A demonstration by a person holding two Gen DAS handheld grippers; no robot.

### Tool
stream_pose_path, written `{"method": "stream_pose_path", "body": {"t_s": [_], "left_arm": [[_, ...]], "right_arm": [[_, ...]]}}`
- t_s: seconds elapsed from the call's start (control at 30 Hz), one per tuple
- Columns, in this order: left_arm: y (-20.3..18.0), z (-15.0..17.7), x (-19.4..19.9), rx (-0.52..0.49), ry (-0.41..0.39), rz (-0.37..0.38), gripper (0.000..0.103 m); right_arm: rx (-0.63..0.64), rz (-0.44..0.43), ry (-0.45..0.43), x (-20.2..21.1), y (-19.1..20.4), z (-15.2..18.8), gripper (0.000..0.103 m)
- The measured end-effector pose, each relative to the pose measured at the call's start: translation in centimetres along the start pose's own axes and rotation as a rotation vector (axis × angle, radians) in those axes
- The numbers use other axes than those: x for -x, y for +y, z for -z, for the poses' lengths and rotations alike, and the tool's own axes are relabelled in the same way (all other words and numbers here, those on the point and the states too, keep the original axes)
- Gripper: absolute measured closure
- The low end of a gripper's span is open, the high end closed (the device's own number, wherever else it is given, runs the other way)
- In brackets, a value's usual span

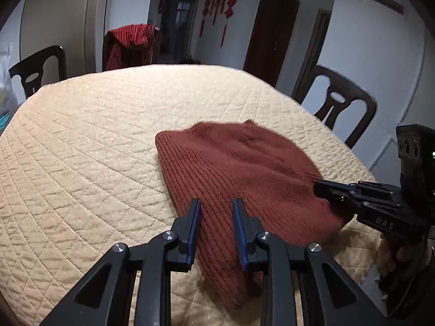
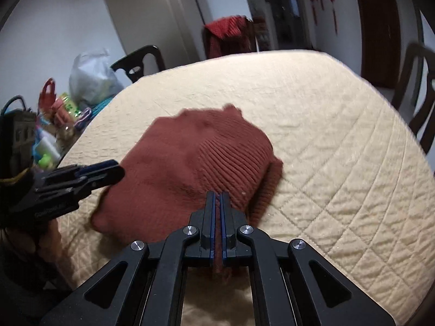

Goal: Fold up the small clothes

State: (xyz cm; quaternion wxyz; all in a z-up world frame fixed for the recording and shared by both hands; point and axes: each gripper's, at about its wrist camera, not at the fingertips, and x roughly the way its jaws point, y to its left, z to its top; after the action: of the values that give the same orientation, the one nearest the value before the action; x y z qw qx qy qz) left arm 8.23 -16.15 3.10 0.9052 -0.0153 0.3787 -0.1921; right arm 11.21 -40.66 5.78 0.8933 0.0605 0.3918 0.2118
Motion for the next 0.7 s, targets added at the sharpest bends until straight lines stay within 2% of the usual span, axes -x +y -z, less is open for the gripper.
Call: {"method": "stream_pose_path", "body": {"t_s": [0.4, 0.7], "left_arm": [[-0.1, -0.3, 0.3, 0.005, -0.004, -0.022, 0.076], [0.3, -0.8, 0.0, 0.019, -0.008, -0.032, 0.075]], "right_arm": [[0.018, 0.000, -0.028, 1.4, 0.2, -0.6, 0.101], [-0.015, -0.017, -0.016, 0.3, -0.4, -0.8, 0.100]]}}
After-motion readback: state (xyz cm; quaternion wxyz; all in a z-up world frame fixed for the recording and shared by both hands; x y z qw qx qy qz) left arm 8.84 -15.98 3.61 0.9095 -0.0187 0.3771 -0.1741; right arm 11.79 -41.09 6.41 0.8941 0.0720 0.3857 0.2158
